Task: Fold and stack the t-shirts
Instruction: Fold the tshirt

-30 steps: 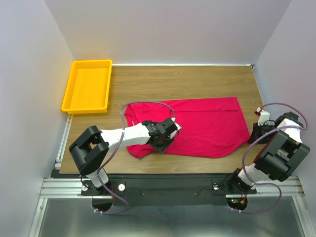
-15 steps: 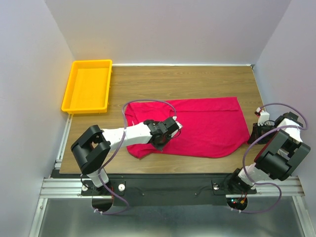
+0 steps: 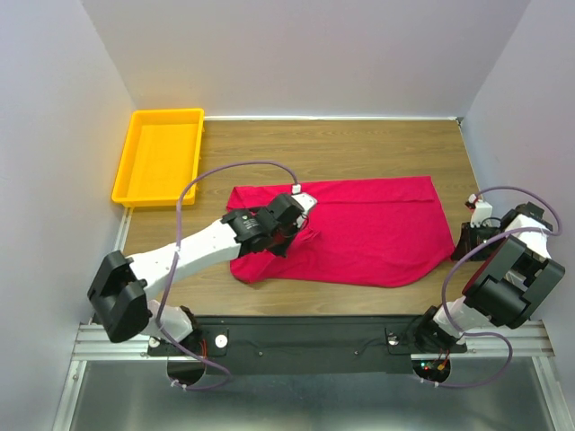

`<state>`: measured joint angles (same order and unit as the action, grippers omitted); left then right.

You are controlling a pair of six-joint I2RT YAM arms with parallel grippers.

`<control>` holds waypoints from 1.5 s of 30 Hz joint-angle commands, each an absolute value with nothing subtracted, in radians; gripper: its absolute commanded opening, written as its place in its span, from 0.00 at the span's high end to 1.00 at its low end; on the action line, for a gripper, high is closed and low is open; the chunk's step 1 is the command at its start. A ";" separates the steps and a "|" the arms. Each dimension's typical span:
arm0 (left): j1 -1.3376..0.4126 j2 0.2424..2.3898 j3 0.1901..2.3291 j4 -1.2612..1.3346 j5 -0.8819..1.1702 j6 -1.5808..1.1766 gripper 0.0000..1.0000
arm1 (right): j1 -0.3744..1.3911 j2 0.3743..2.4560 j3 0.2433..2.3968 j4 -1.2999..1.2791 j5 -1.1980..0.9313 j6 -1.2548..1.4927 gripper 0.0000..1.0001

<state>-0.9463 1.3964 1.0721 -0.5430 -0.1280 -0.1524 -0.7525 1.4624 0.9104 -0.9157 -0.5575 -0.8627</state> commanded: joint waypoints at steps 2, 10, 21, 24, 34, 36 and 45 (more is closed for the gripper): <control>-0.910 1.289 1.051 -0.545 -0.107 -0.192 1.00 | -0.759 1.460 0.962 -0.928 -0.575 -0.831 1.00; -0.847 1.186 1.009 -0.554 -0.063 -0.196 1.00 | -0.759 1.462 0.988 -0.927 -0.592 -0.801 0.99; -0.750 1.118 1.057 -0.574 -0.080 -0.207 1.00 | -0.759 1.508 1.055 -0.927 -0.630 -0.752 0.99; -0.741 1.117 1.069 -0.565 -0.078 -0.196 1.00 | -0.759 1.534 1.061 -0.928 -0.647 -0.746 0.99; -0.727 1.094 1.081 -0.538 -0.127 -0.179 1.00 | -0.759 1.603 1.086 -0.923 -0.683 -0.732 0.99; -0.723 1.094 1.089 -0.538 -0.143 -0.175 1.00 | -0.759 1.614 1.106 -0.925 -0.684 -0.727 0.99; -0.712 1.092 1.120 -0.522 -0.195 -0.144 1.00 | -0.756 1.655 1.152 -0.934 -0.713 -0.718 0.99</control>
<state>-0.7197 1.1225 1.0634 -0.5632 -0.1513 -0.1722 -0.7525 1.6363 1.1145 -0.9237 -0.6743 -0.7246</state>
